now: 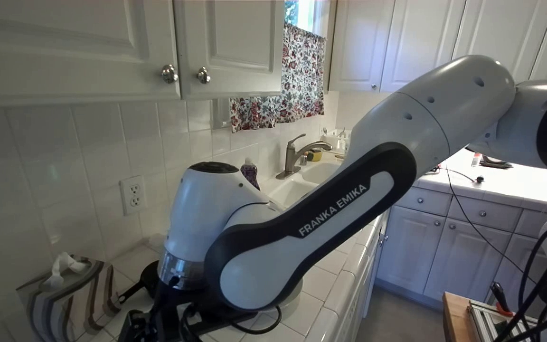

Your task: Remove the blue cup from the blue bowl and put it on the counter

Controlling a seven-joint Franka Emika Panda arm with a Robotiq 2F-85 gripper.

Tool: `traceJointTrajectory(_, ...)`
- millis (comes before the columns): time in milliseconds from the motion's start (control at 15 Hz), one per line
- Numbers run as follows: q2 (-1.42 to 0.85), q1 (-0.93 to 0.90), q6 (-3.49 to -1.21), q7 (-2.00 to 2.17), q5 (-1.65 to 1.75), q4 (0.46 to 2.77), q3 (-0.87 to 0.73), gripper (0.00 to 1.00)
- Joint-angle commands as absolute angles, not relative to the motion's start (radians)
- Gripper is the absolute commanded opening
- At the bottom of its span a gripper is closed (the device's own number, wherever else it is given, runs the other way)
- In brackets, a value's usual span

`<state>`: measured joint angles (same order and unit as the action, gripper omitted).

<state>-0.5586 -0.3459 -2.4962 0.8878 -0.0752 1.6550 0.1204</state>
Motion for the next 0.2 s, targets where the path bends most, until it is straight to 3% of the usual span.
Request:
traceJointTrajectory(0,-0.473,-0.356,-2.484,0.927,-0.102,1.736,0.113,1.0)
traceJointTrajectory(133,-0.525,-0.356,-2.493,0.906,-0.082,1.678,0.11,1.0)
